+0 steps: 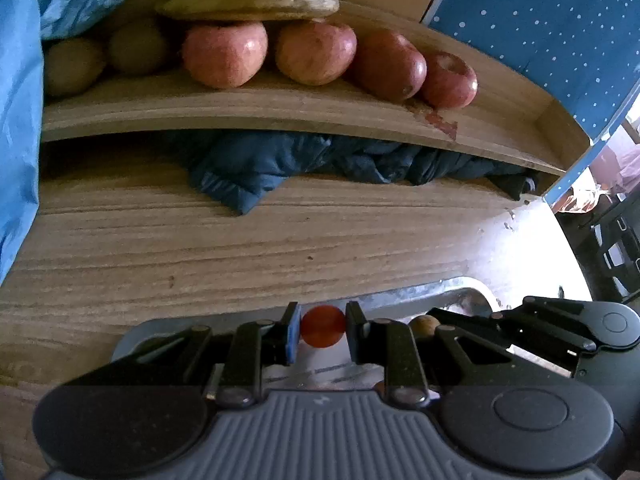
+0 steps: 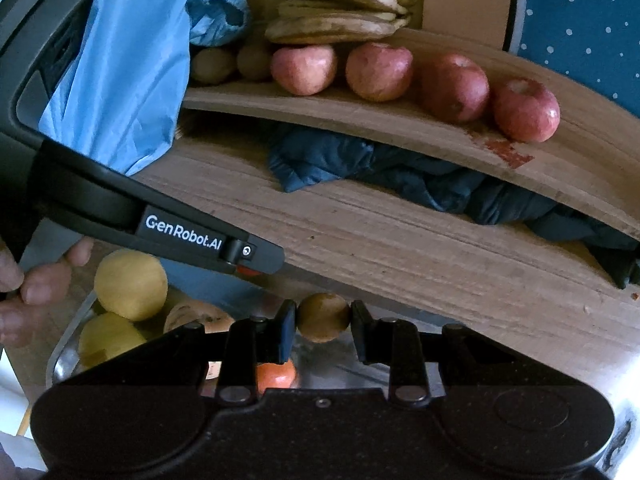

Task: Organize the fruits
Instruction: 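Carry the brown fruit and cherry tomato back over the steel tray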

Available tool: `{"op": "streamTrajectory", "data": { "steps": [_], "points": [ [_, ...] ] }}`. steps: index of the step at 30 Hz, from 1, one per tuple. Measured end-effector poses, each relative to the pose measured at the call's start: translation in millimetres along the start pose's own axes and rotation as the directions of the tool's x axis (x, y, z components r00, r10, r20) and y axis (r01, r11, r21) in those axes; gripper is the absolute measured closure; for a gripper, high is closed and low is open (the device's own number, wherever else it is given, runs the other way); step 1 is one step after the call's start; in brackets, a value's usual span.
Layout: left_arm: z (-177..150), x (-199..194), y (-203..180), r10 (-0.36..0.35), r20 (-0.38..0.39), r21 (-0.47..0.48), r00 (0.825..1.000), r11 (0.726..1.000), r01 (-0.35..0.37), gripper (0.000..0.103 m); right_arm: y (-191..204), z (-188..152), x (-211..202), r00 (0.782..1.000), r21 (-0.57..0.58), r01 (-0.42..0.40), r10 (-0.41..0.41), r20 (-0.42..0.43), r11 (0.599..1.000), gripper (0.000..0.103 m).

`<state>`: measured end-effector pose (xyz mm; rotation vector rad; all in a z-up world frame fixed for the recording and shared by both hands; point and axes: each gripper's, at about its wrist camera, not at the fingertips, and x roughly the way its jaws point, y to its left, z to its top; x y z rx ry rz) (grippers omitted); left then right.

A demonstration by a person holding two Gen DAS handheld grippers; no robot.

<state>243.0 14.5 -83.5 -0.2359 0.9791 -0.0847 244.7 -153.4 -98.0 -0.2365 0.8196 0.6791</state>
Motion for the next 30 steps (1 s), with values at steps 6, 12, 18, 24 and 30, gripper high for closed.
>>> {"op": "streamTrajectory", "data": {
  "steps": [6,12,18,24,30],
  "points": [
    [-7,-2,5,0.003,-0.011,-0.007,1.0,1.0,-0.003,0.077,9,-2,4,1.0,0.004,-0.001,0.001,-0.012,1.0,0.072],
    [-13,-3,10,0.011,-0.014,-0.008,1.0,1.0,-0.011,0.077,12,-3,4,1.0,0.017,0.003,-0.003,-0.021,1.0,0.072],
    [-17,-4,16,0.02,-0.02,-0.02,1.0,1.0,-0.02,0.077,14,-3,6,1.0,0.015,0.004,-0.004,-0.025,1.0,0.072],
    [-20,-6,20,0.042,-0.028,-0.027,0.999,0.999,-0.042,0.077,20,-2,11,0.999,0.01,0.003,-0.003,-0.032,1.0,0.072],
    [-21,-9,21,0.056,-0.02,-0.028,0.998,0.998,-0.056,0.077,22,-1,14,1.0,0.019,0.009,-0.008,-0.03,1.0,0.072]
  ]
}}
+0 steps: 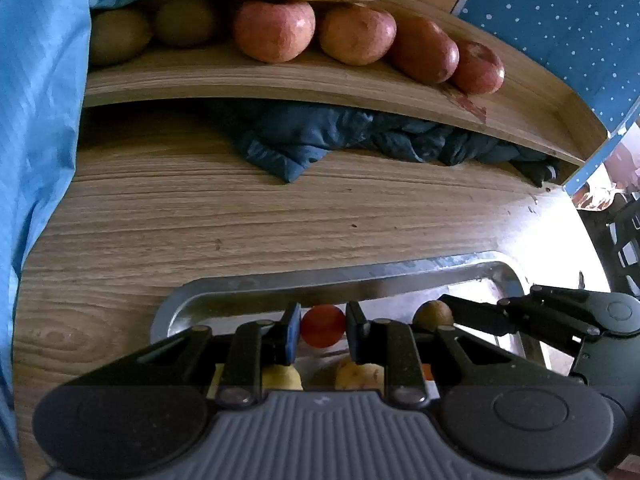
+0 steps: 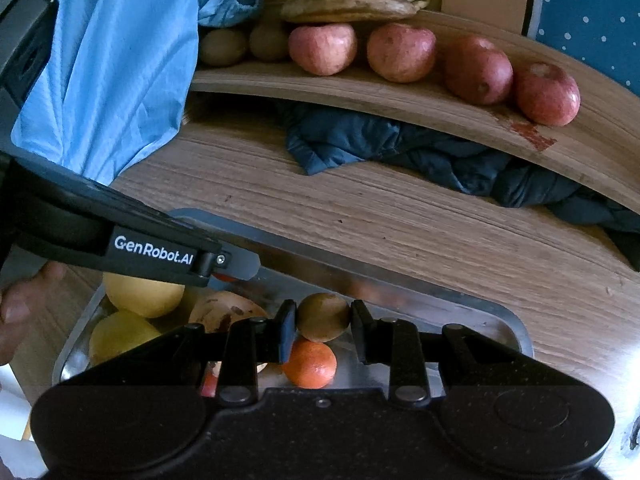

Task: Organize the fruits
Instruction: 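Carry the brown fruit and cherry tomato back over the steel tray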

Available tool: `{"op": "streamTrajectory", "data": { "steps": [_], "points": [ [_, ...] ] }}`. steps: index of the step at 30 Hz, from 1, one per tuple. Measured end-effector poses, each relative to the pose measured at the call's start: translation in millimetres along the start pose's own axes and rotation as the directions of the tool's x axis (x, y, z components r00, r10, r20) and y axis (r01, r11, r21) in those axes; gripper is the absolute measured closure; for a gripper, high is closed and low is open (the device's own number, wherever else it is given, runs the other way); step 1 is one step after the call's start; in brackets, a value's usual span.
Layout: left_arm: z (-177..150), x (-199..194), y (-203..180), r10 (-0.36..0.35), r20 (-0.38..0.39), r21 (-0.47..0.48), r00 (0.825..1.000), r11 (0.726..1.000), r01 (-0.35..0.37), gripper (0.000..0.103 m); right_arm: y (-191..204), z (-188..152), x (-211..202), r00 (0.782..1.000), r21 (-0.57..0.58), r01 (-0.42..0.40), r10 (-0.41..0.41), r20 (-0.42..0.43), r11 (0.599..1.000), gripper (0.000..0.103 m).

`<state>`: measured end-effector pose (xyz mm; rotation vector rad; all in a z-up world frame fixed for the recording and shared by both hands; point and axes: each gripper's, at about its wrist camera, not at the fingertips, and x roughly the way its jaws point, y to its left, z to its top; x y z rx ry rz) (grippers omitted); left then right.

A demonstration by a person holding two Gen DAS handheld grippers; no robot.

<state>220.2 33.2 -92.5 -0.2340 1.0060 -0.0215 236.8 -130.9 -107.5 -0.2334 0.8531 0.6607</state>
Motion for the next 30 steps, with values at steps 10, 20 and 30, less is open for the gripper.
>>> {"op": "streamTrajectory", "data": {
  "steps": [10,20,30],
  "points": [
    [0,-2,1,0.017,0.004,-0.013,1.0,1.0,-0.017,0.077,4,2,6,1.0,0.0,-0.006,0.006,-0.003,1.0,0.072],
    [-1,-5,4,0.037,0.009,-0.028,0.999,0.999,-0.037,0.077,6,4,12,1.0,0.011,-0.013,0.013,-0.006,1.0,0.072],
    [0,-5,6,0.047,0.01,-0.05,0.999,0.998,-0.047,0.077,6,5,14,1.0,0.022,-0.014,0.015,-0.017,1.0,0.072]
  ]
}}
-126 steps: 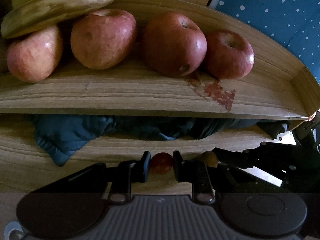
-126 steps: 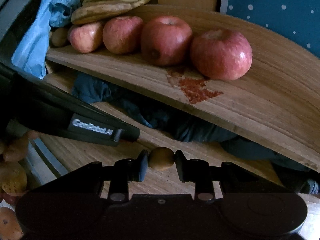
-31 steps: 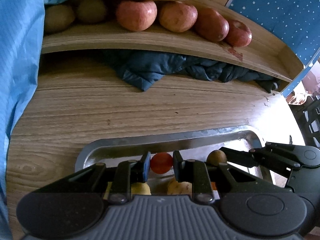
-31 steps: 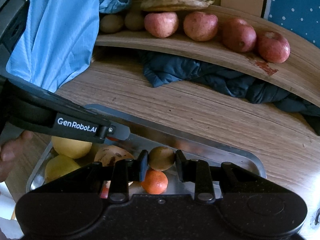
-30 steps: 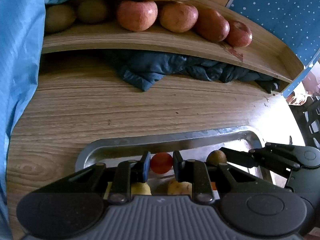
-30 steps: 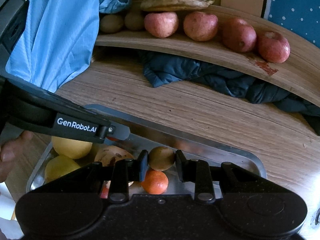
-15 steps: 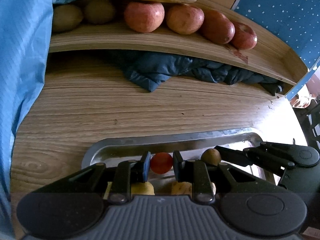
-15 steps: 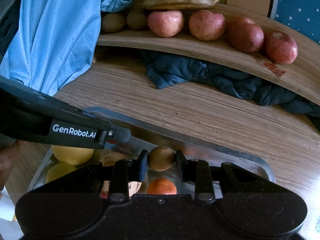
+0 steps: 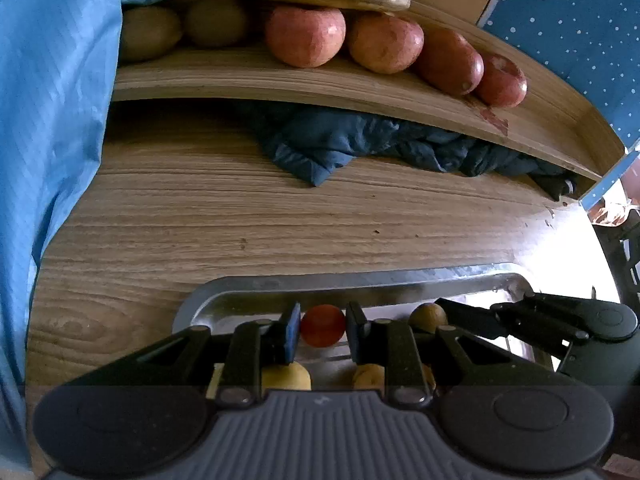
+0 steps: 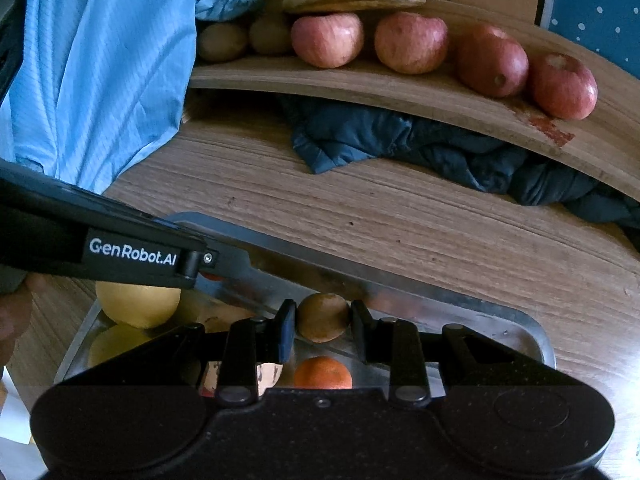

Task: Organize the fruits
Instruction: 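Carry the brown fruit and cherry tomato back over the steel tray, then lower both fruits into the tray and open both tools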

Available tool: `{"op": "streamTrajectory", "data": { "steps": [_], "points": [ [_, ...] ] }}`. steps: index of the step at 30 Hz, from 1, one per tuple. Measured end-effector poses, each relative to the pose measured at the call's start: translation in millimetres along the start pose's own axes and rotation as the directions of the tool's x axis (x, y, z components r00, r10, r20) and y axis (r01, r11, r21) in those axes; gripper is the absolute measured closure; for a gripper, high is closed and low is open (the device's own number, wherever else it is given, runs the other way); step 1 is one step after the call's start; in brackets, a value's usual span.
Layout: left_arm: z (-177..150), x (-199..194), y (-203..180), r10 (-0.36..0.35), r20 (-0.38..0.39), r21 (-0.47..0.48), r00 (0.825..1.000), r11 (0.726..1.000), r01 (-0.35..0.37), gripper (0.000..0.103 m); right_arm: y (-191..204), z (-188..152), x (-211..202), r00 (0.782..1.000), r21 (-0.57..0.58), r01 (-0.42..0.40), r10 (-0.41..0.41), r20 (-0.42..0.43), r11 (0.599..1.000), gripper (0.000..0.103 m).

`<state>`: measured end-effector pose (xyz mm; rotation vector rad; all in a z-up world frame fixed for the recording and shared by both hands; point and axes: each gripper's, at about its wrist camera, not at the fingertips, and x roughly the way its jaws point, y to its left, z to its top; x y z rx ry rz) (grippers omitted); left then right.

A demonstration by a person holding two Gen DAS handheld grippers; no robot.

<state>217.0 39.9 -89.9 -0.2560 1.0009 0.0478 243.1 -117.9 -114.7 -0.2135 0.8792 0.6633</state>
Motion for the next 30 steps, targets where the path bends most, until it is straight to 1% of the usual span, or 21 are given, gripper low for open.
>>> {"op": "streamTrajectory", "data": {
  "steps": [17,20,25,30],
  "points": [
    [1.3,2.0,3.2,-0.001,0.002,-0.02,1.0,1.0,0.001,0.075,0.6,1.4,3.5,1.0,0.003,0.0,0.0,-0.006,1.0,0.071],
    [1.5,1.6,3.1,-0.005,0.001,-0.014,1.0,1.0,0.005,0.072,0.4,1.7,3.5,1.0,0.003,0.001,-0.001,-0.006,1.0,0.07],
    [2.0,-0.2,2.6,-0.004,0.001,-0.012,1.0,1.0,0.004,0.061,-0.7,1.2,3.7,1.0,0.004,0.007,-0.007,-0.006,1.0,0.066],
    [2.6,-2.2,3.1,0.005,-0.004,-0.024,1.0,1.0,-0.005,0.057,-3.6,0.9,2.2,1.0,0.003,0.01,-0.01,-0.006,1.0,0.061]
  ]
}}
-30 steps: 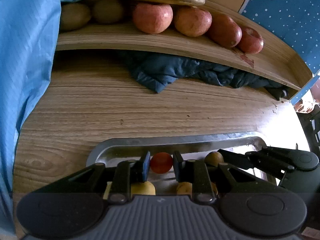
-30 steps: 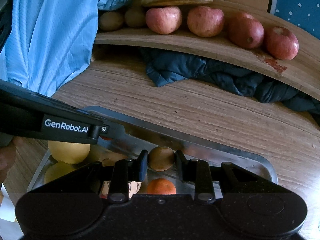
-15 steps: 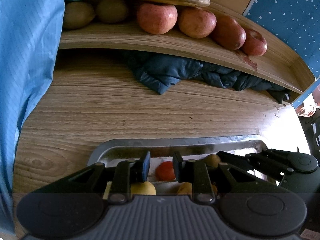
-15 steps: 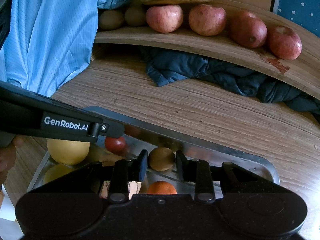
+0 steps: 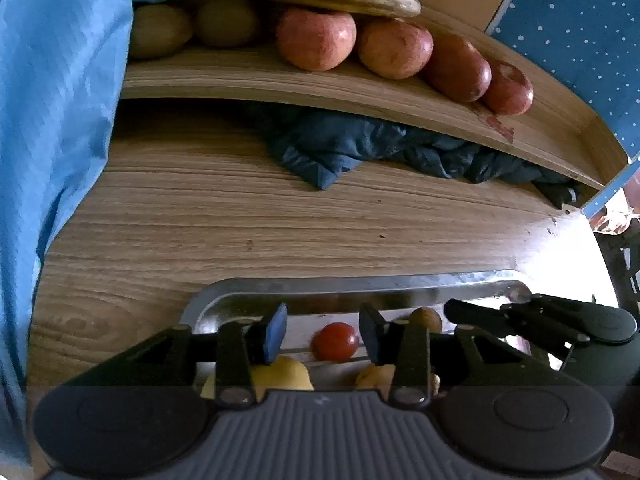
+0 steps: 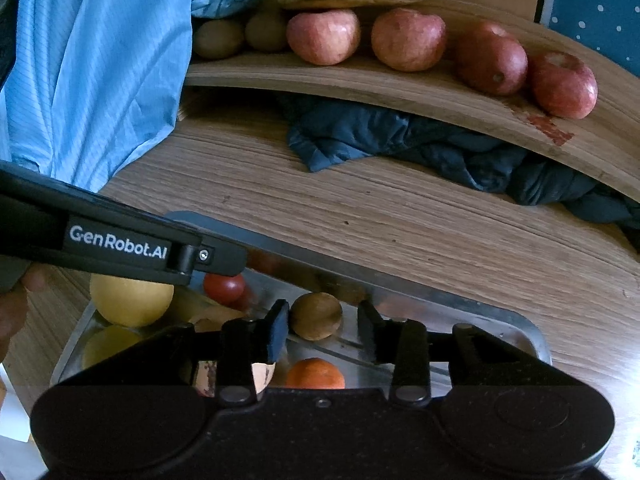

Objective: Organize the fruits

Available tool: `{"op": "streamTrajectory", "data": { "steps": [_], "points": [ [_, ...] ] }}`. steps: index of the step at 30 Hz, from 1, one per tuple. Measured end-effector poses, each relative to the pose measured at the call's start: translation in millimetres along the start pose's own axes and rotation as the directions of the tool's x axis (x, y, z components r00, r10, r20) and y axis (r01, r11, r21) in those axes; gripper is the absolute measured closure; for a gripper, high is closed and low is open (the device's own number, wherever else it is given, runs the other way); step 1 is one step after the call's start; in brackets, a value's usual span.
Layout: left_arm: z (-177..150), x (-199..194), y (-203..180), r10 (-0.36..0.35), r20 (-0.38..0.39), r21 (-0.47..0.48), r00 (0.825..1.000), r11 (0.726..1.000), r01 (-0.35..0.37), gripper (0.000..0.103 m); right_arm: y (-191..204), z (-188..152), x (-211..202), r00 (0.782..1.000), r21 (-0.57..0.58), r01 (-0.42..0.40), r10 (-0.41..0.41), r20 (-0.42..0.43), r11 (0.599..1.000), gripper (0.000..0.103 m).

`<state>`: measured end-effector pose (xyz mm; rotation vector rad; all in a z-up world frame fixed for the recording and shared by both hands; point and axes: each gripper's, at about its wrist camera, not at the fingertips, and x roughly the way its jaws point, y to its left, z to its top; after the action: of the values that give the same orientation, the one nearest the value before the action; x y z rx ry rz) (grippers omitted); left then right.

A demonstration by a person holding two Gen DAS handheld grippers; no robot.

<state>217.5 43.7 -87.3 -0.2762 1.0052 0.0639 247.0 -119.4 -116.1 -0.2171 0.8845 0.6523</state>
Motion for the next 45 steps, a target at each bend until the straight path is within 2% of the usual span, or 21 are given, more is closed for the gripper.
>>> {"op": "streamTrajectory", "data": {
  "steps": [11,15,20,22,25,34,45],
  "points": [
    [4,-9,6,0.017,0.012,-0.021,1.0,1.0,-0.016,0.044,-8,3,-6,1.0,0.02,0.015,-0.015,0.009,1.0,0.046],
    [6,-12,9,0.027,0.025,-0.031,0.999,0.999,-0.026,0.037,-10,4,-8,1.0,0.027,0.026,-0.027,0.013,0.999,0.042],
    [7,-14,12,0.046,0.044,-0.04,0.998,0.998,-0.045,0.028,-12,5,-10,1.0,0.041,0.024,-0.025,0.017,0.999,0.033],
    [7,-16,13,0.06,0.052,-0.045,0.997,0.997,-0.057,0.021,-12,5,-10,0.999,0.044,0.026,-0.027,0.018,0.999,0.03],
    [8,-17,15,0.079,0.063,-0.049,0.995,0.996,-0.076,0.017,-13,5,-10,0.999,0.052,0.032,-0.033,0.016,0.998,0.023],
    [11,-20,21,0.118,0.069,-0.079,0.991,0.99,-0.112,0.008,-16,6,-14,0.999,0.082,0.048,-0.05,0.021,0.996,0.008],
    [9,-20,23,0.153,0.06,-0.09,0.986,0.985,-0.147,0.002,-20,6,-16,0.998,0.126,0.063,-0.066,0.018,0.99,0.003]
  ]
}}
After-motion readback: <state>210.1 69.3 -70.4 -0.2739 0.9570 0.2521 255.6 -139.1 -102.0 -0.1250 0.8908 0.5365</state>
